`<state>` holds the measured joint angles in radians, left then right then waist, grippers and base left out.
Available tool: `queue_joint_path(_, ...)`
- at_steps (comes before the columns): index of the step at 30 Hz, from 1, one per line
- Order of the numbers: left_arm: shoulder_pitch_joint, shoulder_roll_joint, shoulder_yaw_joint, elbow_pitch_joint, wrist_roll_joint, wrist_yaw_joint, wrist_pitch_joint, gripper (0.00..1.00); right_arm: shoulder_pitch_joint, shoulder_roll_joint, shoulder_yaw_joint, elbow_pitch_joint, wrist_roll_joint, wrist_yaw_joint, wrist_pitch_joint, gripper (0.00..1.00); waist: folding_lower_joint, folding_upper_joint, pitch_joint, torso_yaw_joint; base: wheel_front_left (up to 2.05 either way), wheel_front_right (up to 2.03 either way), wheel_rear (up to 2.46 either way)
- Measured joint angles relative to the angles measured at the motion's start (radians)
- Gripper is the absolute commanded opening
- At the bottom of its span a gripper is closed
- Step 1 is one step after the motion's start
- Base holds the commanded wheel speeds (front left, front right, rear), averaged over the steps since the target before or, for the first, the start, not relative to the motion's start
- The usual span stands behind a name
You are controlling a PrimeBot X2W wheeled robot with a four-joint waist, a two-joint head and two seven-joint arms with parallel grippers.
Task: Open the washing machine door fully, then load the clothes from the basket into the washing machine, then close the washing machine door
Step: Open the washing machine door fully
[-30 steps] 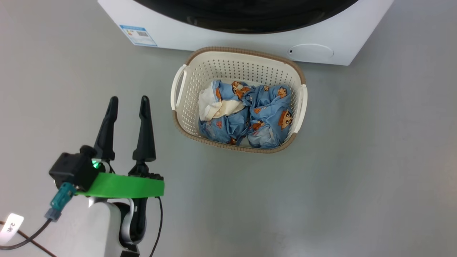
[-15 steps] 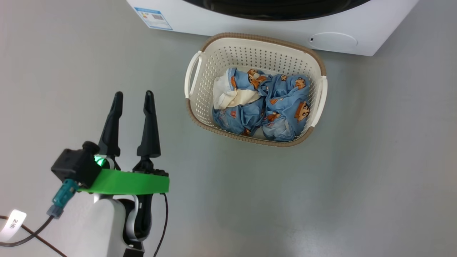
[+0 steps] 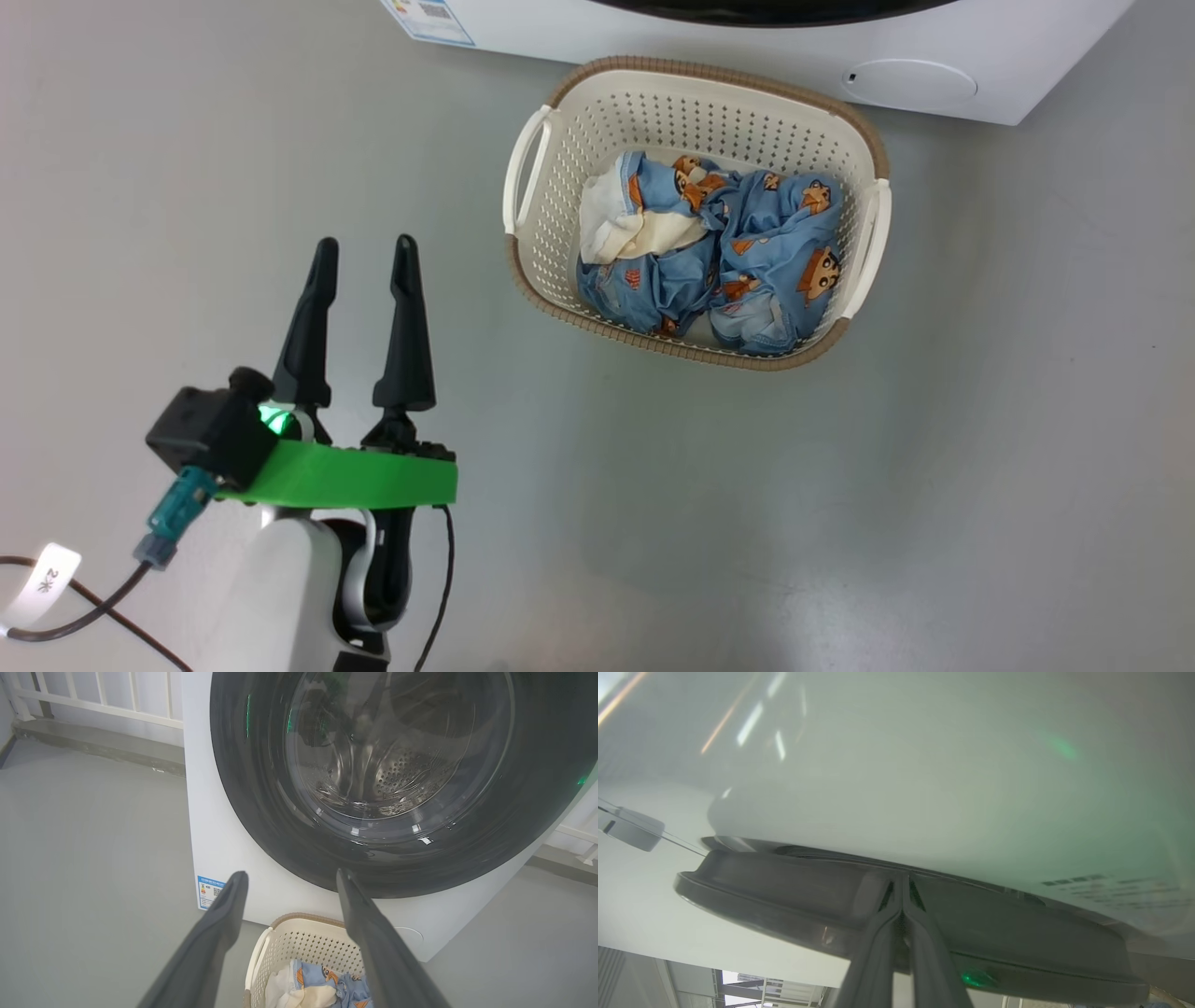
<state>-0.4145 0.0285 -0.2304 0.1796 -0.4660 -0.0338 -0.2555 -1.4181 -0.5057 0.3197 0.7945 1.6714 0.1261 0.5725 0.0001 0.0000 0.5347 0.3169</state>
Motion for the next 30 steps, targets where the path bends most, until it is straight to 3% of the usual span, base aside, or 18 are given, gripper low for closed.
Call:
queue_joint_path(18,-0.002,0.000,-0.008,0.000,-0.026,0.001,0.000,1.00,-0.002,0.021,0.020,0.015,-0.002,0.000,0.061,0.00,0.0000,0.0000,-0.002,0.019,0.00,0.00,0.00)
queue_joint_path(30,0.006,0.000,0.018,0.019,0.005,-0.002,0.000,1.00,0.152,0.064,0.040,-0.008,-0.001,0.000,0.107,0.00,-0.0001,0.0000,-0.092,-0.009,0.00,0.00,0.00)
